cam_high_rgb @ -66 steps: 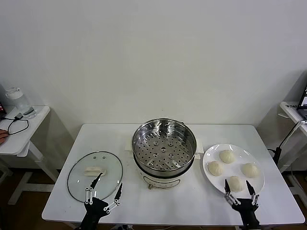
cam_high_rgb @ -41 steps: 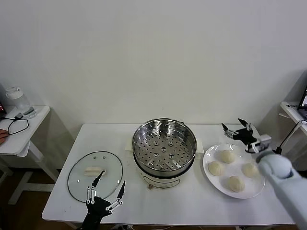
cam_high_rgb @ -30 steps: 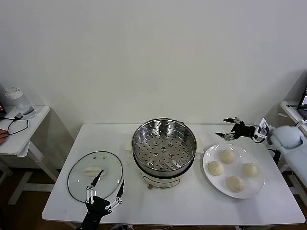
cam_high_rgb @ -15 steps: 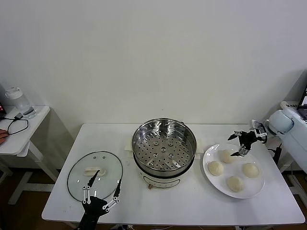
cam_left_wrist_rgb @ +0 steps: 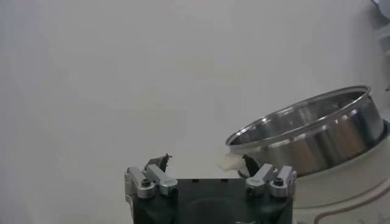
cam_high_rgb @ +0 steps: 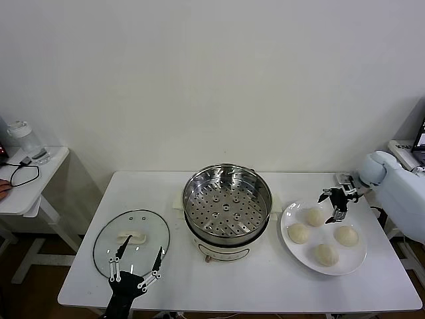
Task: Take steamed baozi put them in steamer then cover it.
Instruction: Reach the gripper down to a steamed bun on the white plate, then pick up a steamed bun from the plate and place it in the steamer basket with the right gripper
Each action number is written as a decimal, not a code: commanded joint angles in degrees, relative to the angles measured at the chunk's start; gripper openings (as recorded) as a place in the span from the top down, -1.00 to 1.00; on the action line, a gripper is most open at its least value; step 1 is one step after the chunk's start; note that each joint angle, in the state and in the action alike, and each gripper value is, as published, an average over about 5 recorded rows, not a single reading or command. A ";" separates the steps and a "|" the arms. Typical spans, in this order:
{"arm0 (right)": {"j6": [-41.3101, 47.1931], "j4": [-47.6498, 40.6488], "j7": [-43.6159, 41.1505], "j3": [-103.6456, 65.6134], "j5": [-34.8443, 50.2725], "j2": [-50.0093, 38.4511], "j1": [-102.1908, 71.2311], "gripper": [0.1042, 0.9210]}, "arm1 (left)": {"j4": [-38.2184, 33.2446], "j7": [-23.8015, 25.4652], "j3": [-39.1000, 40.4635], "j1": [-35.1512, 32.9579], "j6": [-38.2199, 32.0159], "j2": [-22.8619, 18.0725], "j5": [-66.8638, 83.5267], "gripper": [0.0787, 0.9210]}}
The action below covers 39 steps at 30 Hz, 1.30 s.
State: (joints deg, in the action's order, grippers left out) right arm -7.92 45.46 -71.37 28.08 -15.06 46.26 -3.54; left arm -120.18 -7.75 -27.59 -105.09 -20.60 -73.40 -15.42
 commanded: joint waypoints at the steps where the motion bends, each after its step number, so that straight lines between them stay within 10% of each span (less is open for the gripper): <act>1: -0.50 -2.10 0.09 0.64 -2.68 2.43 0.41 -0.76 | 0.21 -0.38 -0.15 0.06 0.01 -0.02 0.00 -0.77; 22: -1.25 -1.91 3.02 0.77 -1.45 2.05 -0.04 -0.39 | -1.17 -0.79 -0.84 0.00 0.49 -0.16 0.97 -0.77; 39: -15.09 24.23 0.64 18.91 9.55 -7.29 25.14 -0.31 | -2.38 -0.73 -0.32 -0.11 0.33 0.58 1.15 -0.77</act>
State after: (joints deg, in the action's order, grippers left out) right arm -15.07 58.06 -69.88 37.90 -9.58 41.81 7.72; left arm -122.26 -8.49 -28.12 -105.08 -20.25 -72.88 -14.33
